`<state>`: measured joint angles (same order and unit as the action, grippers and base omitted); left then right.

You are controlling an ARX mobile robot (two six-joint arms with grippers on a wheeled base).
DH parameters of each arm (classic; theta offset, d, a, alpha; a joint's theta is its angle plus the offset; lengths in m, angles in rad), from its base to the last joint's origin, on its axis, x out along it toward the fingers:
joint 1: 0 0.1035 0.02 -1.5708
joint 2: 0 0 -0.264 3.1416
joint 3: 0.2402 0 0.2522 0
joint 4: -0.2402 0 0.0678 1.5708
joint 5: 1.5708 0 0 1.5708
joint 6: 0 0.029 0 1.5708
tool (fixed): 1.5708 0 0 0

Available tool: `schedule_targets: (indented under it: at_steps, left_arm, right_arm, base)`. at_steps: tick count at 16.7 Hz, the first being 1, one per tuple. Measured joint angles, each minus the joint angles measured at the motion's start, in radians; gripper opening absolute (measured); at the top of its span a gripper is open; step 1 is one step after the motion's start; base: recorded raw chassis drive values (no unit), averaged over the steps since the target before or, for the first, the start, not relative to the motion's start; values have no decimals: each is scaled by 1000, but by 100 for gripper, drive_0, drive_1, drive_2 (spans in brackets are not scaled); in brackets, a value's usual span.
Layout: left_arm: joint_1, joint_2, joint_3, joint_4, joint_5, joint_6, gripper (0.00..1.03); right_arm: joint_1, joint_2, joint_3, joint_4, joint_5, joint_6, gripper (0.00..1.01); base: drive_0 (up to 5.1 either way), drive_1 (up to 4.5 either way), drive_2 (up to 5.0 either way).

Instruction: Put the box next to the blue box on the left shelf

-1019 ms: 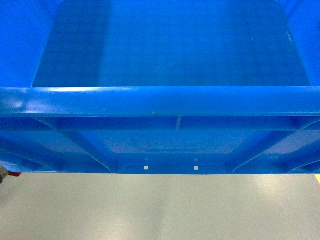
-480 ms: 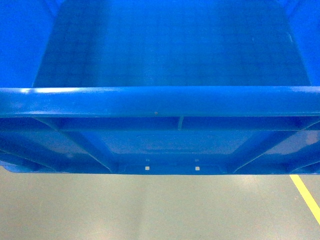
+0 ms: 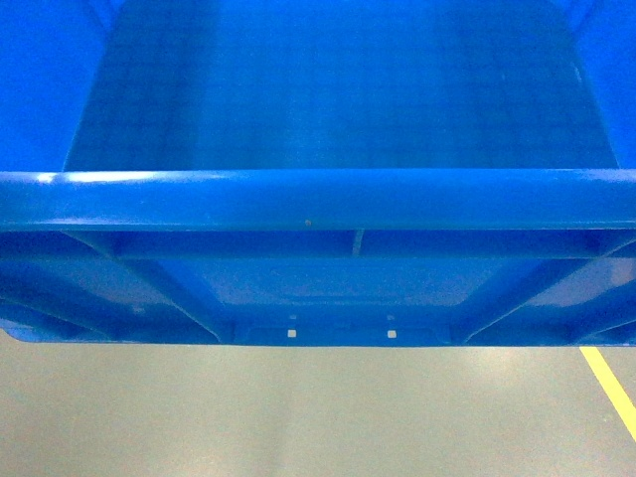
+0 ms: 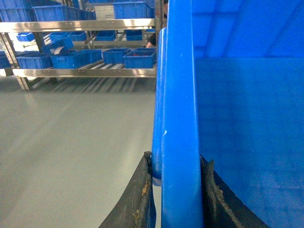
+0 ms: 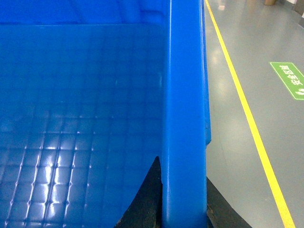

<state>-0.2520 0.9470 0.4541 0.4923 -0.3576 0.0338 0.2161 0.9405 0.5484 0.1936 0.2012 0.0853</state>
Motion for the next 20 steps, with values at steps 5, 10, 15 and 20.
schedule_targets:
  at_steps: [5,10,15,20]
  left_arm:
    - [0,0,0,-3,0,0,18]
    - [0,0,0,-6,-2,0,18]
    - [0,0,0,-2,-2,0,18]
    - [0,1,0,-1,-1,1,18]
  right_arm:
    - [0,6,0,-2,0,2,8]
    - [0,6,0,-1,0,0,8]
    - [0,6,0,2,-1,0,8]
    - [0,6,0,1,0,1,8]
  base:
    - [-11,383,-405]
    - [-15,382,-412]
    - [-45,352,-442]
    - [6,403,-391]
